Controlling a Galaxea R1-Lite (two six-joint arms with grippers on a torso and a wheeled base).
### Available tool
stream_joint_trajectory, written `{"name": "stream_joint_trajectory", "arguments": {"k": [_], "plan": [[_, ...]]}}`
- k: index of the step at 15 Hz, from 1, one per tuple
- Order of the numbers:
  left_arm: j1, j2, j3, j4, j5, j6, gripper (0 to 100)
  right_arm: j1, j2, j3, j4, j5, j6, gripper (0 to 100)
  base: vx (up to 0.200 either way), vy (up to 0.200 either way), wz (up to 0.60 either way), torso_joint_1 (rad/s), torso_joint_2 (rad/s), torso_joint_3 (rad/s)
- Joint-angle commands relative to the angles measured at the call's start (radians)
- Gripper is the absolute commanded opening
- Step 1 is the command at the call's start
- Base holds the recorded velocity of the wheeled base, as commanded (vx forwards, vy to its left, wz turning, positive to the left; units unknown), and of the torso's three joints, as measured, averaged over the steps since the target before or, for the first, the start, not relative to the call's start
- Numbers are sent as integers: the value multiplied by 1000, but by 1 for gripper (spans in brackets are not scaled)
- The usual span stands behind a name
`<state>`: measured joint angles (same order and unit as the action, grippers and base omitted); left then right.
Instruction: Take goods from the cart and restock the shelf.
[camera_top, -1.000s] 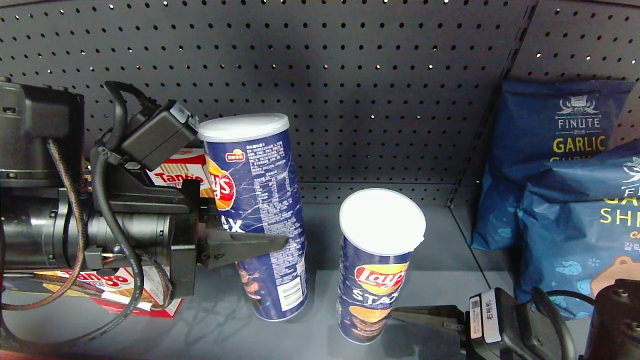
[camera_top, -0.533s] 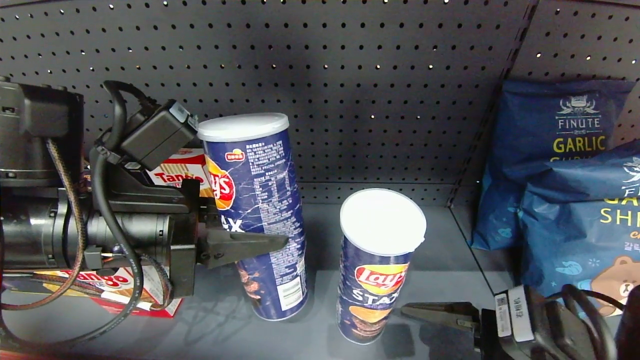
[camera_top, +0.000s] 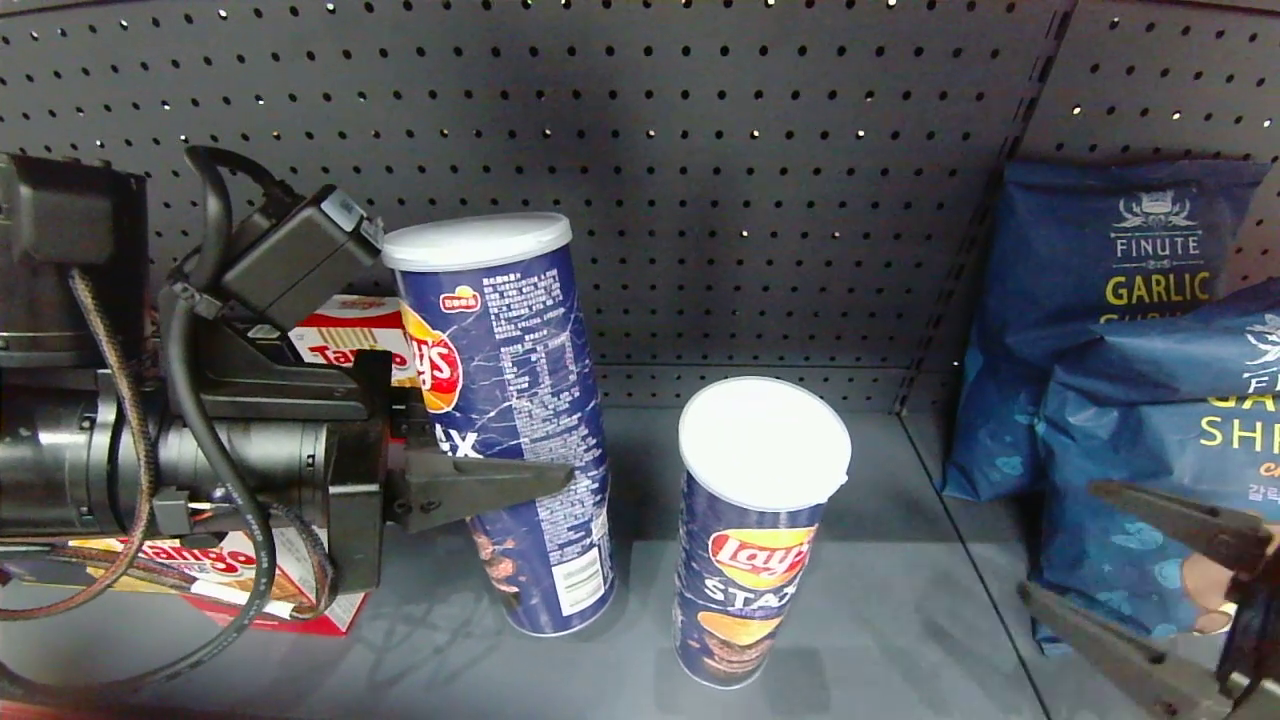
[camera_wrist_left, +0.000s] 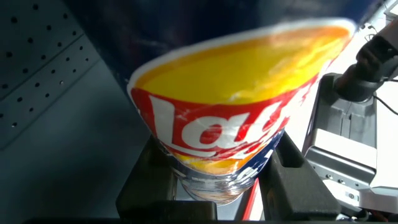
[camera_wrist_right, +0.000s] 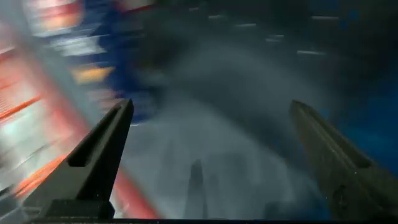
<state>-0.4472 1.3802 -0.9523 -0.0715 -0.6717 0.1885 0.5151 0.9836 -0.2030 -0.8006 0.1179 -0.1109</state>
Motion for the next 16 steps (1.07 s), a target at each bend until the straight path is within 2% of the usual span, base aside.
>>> {"name": "stream_joint_trajectory", "arguments": {"k": [1,4,6,7,9,11,13,16], "plan": [[1,-6,-2,-1,0,0,0,-205,-184,70,5,-1,5,100,0,0,0,0,0,0],[1,-6,4,-1,0,0,0,-428,-316,188,28,-14,7,100,0,0,0,0,0,0],[1,-7,6,-1,0,0,0,-503,-434,203,135,-17,42,100,0,0,0,0,0,0],[1,-9,6,-1,0,0,0,-514,-477,203,186,-17,43,100,0,0,0,0,0,0],[-2,-10,14,1,-2,3,0,-543,-712,203,442,-17,45,100,0,0,0,0,0,0],[-2,-21,30,-1,-2,5,0,-520,-984,203,745,-21,46,100,0,0,0,0,0,0],[-2,-35,53,-1,-2,6,0,-512,-984,203,793,-110,100,100,0,0,0,0,0,0],[-4,-40,60,-1,-3,11,0,-512,-984,203,793,-95,99,100,0,0,0,0,0,0]]}}
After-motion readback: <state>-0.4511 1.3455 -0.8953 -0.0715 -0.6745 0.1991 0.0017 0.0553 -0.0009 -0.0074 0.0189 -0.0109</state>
